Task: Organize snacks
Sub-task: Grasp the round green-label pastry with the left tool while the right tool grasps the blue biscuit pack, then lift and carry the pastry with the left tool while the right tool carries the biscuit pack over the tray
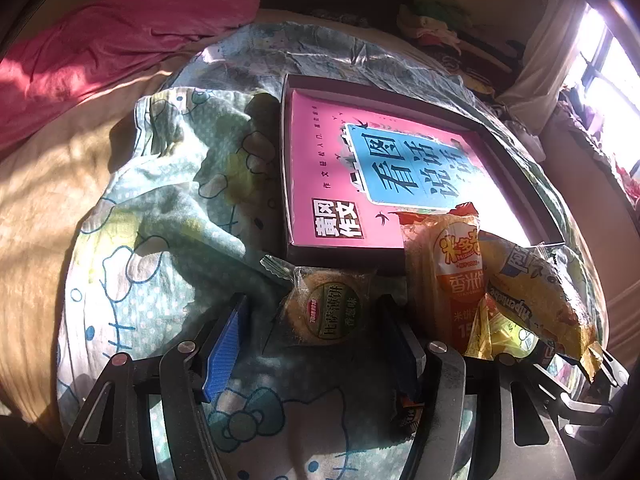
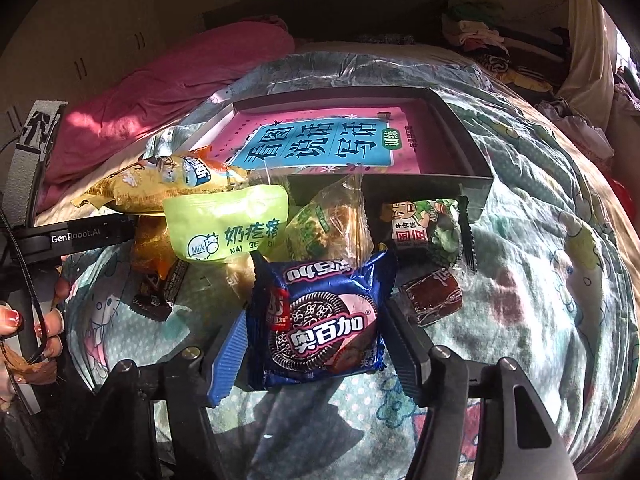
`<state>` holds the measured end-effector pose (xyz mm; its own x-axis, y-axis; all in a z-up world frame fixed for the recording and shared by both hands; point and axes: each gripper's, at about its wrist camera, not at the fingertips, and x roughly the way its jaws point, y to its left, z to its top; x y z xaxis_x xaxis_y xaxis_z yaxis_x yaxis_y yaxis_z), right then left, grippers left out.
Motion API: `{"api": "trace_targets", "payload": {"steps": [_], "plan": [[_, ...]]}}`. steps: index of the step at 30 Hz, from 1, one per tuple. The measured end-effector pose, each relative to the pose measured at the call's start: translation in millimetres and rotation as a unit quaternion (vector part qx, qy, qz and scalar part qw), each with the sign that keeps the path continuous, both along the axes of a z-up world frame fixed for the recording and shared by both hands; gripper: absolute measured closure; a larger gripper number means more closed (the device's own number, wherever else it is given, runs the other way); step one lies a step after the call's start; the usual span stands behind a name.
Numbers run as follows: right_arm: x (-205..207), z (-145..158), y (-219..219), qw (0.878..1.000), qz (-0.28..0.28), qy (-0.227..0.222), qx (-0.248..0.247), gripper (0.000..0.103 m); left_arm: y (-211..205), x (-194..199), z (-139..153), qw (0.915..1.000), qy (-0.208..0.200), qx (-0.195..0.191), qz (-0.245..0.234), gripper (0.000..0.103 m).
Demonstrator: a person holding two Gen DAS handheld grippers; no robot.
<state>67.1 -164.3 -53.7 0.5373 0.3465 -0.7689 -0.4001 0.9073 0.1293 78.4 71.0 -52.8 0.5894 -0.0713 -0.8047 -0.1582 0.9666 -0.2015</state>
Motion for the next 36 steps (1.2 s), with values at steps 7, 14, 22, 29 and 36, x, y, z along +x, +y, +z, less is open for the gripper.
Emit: {"api": "trace_targets", "payload": {"steps": [7, 14, 22, 29, 36], "plan": [[2.0, 1.2, -6.3, 1.0, 0.008, 0.002, 0.014, 0.05, 6.9, 3.4, -4.8, 0.9999, 0.006, -0.016, 0.003, 0.054], [0.0, 7.5, -21.1, 0.999, -0.005, 0.01, 0.047, 0.05, 15.0, -3.8, 3.4, 0.9989, -0.01, -0.045, 0.002, 0.059], [-4.2, 21.6, -36.3, 0.998, -0.025, -0.001, 0.065, 0.05, 17.2, -19.4, 30.0, 0.9966, -0.065, -0.051, -0.003, 0.06], [-5.7, 25.8, -48.3, 0.997, -0.043, -0.005, 0.066, 0.05, 14.8, -18.4, 37.9, 0.9954, -0.086, -0.04, -0.008, 0.06], [1.2, 39.3, -58.1, 0.995, -0.064, -0.029, 0.071, 0.05, 15.6, -12.7, 37.6, 0.9952, -0.091, -0.035, -0.008, 0.06]]}}
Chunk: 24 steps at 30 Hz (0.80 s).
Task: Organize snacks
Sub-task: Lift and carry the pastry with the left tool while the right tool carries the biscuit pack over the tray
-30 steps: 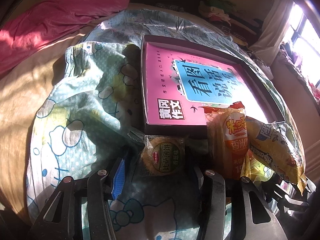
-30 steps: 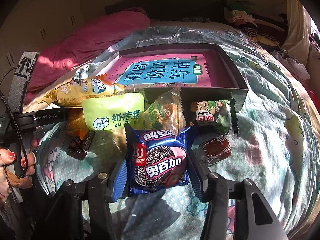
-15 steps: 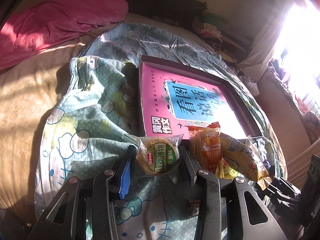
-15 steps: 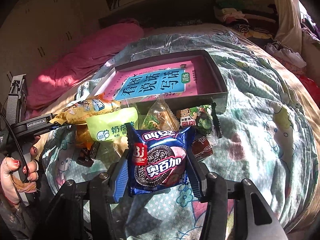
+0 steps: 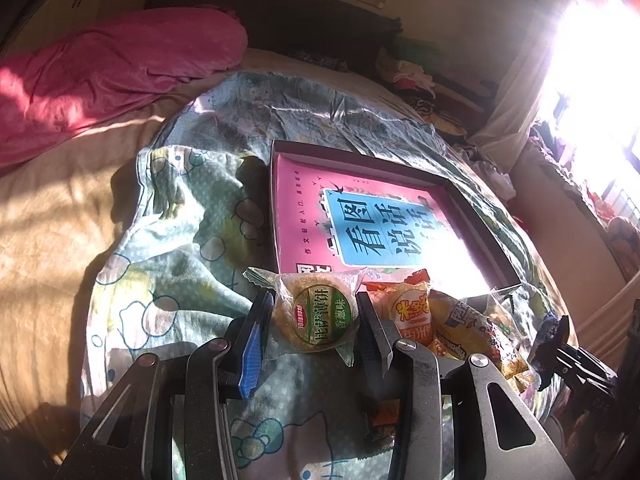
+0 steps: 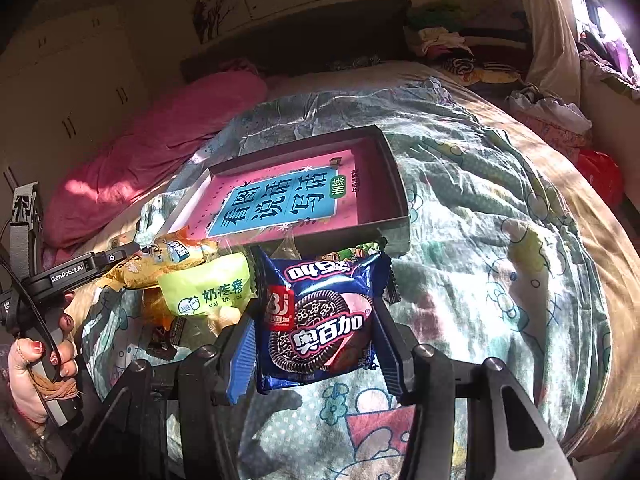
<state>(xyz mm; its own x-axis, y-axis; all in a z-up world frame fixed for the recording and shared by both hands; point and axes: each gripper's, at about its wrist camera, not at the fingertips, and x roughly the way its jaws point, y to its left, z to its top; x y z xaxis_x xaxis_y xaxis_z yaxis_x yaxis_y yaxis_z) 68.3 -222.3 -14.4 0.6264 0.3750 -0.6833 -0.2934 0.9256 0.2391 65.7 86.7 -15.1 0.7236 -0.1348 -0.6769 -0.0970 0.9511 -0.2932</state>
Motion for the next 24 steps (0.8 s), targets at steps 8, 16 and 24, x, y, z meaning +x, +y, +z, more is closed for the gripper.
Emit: {"api": "trace_targets", "payload": {"steps": [8, 16, 24], "plan": [[17.8, 14.9, -3.3, 0.999, -0.016, -0.028, 0.0, 0.05, 1.3, 14.6, 0.2, 0.9999, -0.01, 0.007, 0.001, 0.06], [39.5, 23.4, 3.9, 0.999, -0.024, -0.043, -0.002, 0.05, 0.0, 35.5, -4.9, 0.9999, -0.014, 0.009, -0.005, 0.06], [60.3, 22.2, 10.1, 0.999, -0.035, -0.042, -0.002, 0.05, -1.3, 49.2, -6.1, 0.9997, -0.018, 0.008, -0.01, 0.06]]}}
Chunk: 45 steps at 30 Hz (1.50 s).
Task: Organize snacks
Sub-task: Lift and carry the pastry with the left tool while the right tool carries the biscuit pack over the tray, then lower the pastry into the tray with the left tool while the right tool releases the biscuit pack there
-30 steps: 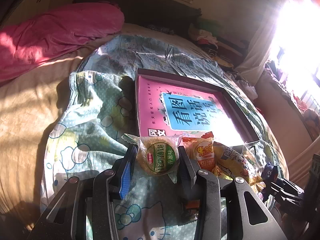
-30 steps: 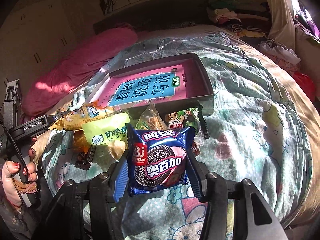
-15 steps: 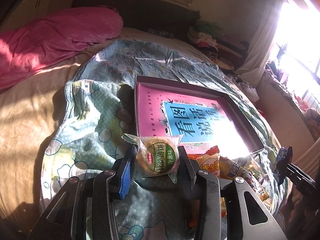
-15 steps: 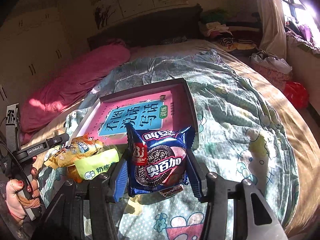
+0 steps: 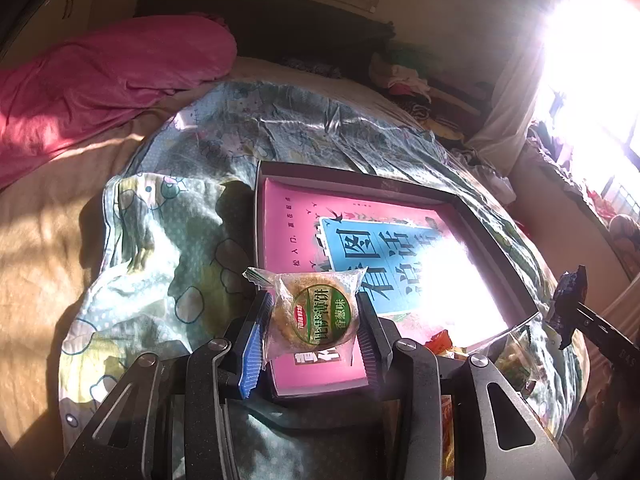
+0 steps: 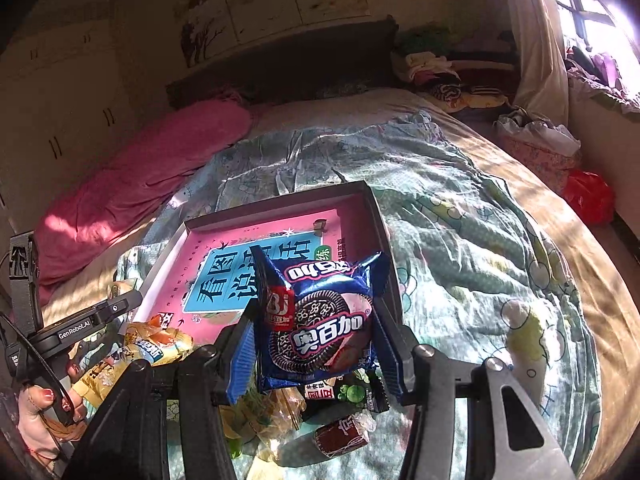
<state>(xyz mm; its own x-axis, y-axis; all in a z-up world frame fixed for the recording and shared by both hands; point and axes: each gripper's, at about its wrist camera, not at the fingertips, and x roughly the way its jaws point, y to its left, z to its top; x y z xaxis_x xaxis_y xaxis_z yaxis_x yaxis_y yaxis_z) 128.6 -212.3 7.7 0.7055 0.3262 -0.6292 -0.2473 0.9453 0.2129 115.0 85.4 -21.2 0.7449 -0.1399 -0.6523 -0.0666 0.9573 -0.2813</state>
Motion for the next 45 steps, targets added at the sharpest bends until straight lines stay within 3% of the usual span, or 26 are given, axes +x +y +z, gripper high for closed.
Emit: {"api": "trace_targets", "payload": {"steps": [16, 45], "plan": [[32.7, -11.1, 9.0, 1.0, -0.004, 0.018, -0.002, 0.05, -10.4, 17.4, -5.8, 0.9993, 0.008, -0.004, -0.035, 0.06], [50.9, -40.6, 17.8, 0.997, -0.021, 0.047, -0.063, 0.05, -27.2, 22.9, -19.0, 0.9965, 0.036, 0.001, -0.075, 0.06]]}}
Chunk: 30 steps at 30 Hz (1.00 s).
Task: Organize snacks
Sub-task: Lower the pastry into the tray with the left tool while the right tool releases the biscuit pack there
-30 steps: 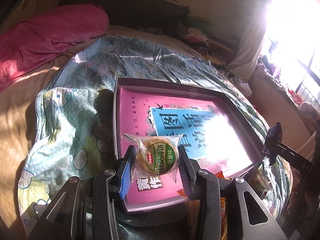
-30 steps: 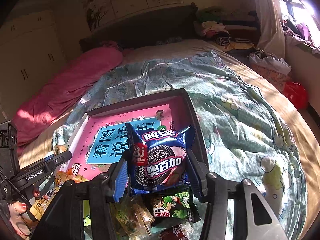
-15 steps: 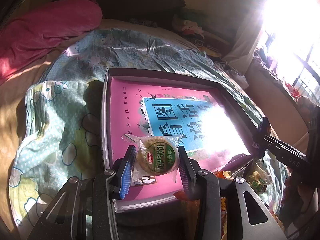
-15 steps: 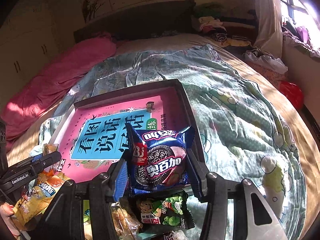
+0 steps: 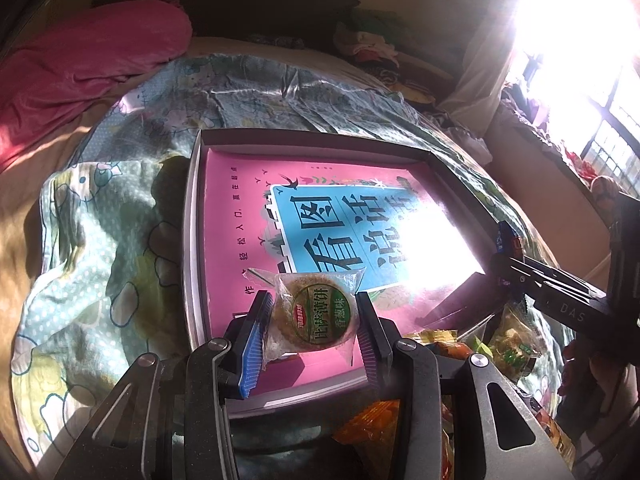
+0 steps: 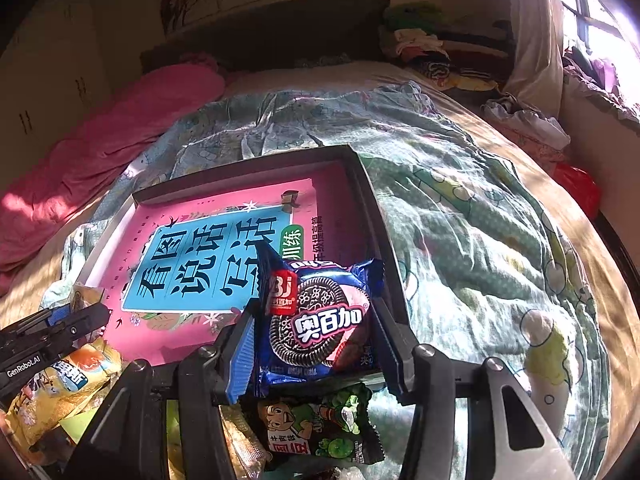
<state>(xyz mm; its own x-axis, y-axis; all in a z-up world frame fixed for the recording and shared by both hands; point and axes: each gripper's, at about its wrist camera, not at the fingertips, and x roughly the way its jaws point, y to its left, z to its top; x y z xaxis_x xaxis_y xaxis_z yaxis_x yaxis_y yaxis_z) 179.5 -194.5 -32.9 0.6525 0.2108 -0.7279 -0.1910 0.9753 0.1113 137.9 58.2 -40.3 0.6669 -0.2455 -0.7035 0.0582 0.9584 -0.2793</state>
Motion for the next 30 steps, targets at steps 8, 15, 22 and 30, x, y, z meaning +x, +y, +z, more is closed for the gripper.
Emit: {"api": "trace_targets", "payload": {"steps": [8, 15, 22, 30], "plan": [[1.1, -0.8, 0.7, 1.0, 0.002, 0.004, -0.005, 0.05, -3.8, -0.1, -0.6, 0.9999, 0.001, 0.001, -0.012, 0.06], [-0.7, 0.0, 4.7, 1.0, 0.005, 0.004, -0.026, 0.05, -6.9, -0.4, -1.0, 0.9998, 0.003, 0.006, -0.017, 0.06], [-3.2, 2.6, -0.3, 1.0, 0.001, 0.006, -0.012, 0.049, -9.7, -0.4, -1.8, 0.9996, 0.006, 0.015, -0.022, 0.06], [-5.9, 5.6, -4.4, 1.0, -0.003, 0.009, 0.004, 0.047, -7.9, -0.8, -1.8, 0.9997, 0.007, 0.014, -0.02, 0.057]]}}
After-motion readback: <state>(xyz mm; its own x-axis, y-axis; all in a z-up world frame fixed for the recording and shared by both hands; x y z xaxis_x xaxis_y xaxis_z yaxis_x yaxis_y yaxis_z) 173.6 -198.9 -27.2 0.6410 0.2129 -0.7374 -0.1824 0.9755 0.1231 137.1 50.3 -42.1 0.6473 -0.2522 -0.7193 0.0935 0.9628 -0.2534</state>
